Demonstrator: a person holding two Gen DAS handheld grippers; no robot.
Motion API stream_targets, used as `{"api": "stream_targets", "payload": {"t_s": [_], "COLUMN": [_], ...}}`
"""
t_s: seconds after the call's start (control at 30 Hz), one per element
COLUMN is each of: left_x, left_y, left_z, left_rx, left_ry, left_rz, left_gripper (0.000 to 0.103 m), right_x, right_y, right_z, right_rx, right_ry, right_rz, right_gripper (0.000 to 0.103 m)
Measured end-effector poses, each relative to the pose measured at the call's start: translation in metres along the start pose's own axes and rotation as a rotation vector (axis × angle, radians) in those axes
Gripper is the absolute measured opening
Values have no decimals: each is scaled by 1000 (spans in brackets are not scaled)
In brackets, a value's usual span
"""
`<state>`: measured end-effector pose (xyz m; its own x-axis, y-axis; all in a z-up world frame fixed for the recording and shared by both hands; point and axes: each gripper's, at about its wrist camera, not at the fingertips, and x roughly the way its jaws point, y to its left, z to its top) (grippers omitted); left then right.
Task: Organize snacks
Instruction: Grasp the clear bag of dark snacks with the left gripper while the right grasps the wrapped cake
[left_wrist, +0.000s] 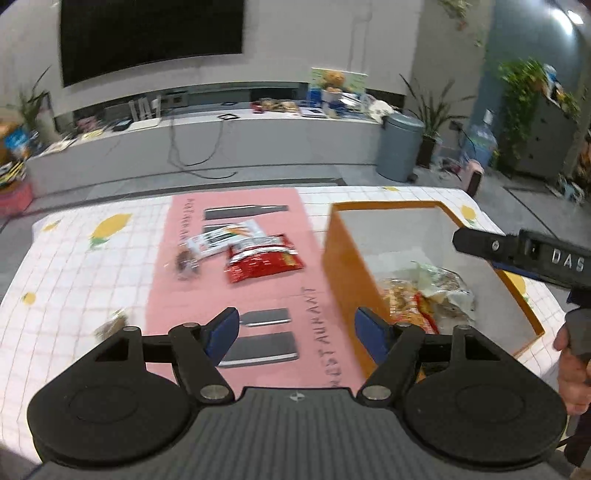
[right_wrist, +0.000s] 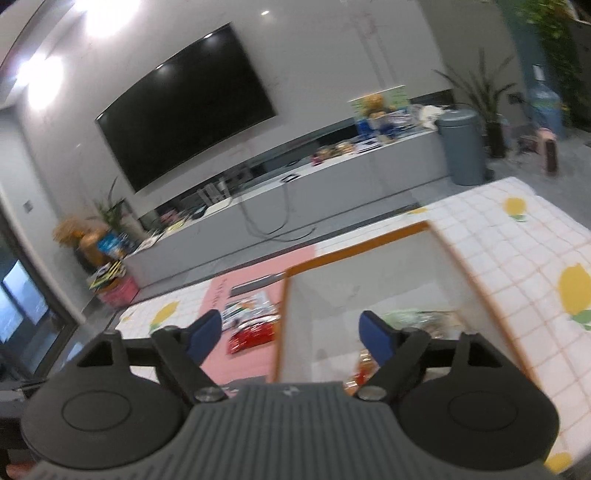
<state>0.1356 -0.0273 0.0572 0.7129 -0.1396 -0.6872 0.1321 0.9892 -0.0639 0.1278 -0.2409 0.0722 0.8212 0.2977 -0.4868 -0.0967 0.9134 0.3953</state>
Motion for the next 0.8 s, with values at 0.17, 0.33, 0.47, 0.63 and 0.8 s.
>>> {"api": "stream_targets", "payload": {"t_s": [0.17,0.33,0.47,0.63,0.8], "left_x": [-10,-1,22,53,72], "left_y": [46,95,120,141,154], "left_z": [-11,-23,-33,-41,-41], "left_rx": [-107,-219,-230,-186,-88], "left_ry": [-36,-64,-61,-21,19], "left_rz": [3,10,69,109,195], "left_gripper": [84,85,85,85,86], "right_x": [19,37,49,72,109], "right_y": [45,80,96,105,108], "right_z": [-19,-41,-55,-73,-88], "right_rx": [-129,-239,-295,-342,-325], "right_ry": [41,52,18,16,42], "right_rz": [-17,19,49,44,-33], "right_gripper": [89,90,90,93,100]}}
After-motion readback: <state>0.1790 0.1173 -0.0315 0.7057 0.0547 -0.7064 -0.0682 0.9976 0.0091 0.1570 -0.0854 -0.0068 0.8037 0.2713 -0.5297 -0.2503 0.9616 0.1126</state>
